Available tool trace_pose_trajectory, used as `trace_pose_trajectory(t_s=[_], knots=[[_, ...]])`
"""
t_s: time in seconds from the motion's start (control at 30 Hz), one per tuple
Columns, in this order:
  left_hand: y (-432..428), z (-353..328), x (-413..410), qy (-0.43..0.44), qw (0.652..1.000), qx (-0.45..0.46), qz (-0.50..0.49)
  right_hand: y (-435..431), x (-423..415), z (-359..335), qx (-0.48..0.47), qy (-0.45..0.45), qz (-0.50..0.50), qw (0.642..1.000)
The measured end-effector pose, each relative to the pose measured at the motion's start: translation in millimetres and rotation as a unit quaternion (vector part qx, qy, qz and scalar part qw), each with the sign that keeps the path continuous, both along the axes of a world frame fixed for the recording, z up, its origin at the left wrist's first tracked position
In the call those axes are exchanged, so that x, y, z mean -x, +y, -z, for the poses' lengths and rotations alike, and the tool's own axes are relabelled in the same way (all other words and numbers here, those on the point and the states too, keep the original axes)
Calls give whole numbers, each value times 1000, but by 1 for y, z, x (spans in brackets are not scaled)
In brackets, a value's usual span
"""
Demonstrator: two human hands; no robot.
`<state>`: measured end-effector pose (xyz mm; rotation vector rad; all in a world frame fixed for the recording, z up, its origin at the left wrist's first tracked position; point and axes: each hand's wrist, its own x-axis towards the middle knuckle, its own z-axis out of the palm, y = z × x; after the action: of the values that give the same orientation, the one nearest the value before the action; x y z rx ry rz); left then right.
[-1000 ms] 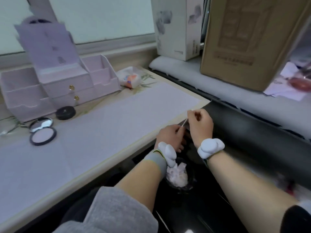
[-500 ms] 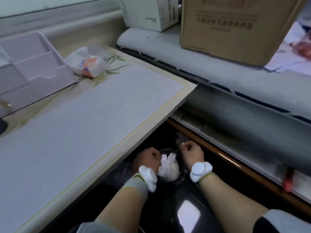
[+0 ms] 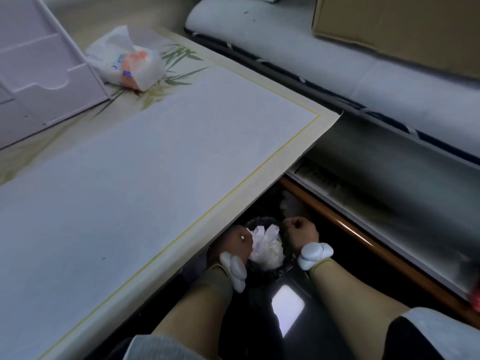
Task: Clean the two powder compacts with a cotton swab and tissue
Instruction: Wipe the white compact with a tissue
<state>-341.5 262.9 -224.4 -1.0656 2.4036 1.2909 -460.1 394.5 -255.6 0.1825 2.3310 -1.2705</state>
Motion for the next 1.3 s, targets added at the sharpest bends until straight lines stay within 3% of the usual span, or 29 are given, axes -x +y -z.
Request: trace_pose_trajectory(t_s=[0.13, 0.3, 0.5, 0.6, 0.73, 0.83, 1.0, 1.13, 1.3], knots=[[4, -12, -3, -8, 1000, 25, 6, 6, -9, -8, -7, 10, -40, 999], [20, -44, -3, -10, 989, 127, 74, 12, -20, -41, -32, 73, -132, 988], [40, -100, -11, 3, 971, 203, 129, 25, -37, -91, -119, 143, -219, 958], [47, -128, -21, 27, 963, 226, 147, 31, -47, -124, -127, 208, -218, 945], [49, -183, -21, 70, 944, 264, 185, 34, -56, -176, -110, 295, -142, 938], [37, -229, -18, 126, 943, 267, 151, 25, -60, -210, -85, 345, -111, 928], [-13, -279, -29, 189, 965, 176, 50, -19, -65, -249, -83, 389, -143, 906], [-68, -292, -48, 173, 957, 233, 12, -72, -70, -267, -65, 412, -187, 889], [-134, -296, -54, 128, 934, 332, -45, -139, -72, -260, -58, 482, -280, 828]])
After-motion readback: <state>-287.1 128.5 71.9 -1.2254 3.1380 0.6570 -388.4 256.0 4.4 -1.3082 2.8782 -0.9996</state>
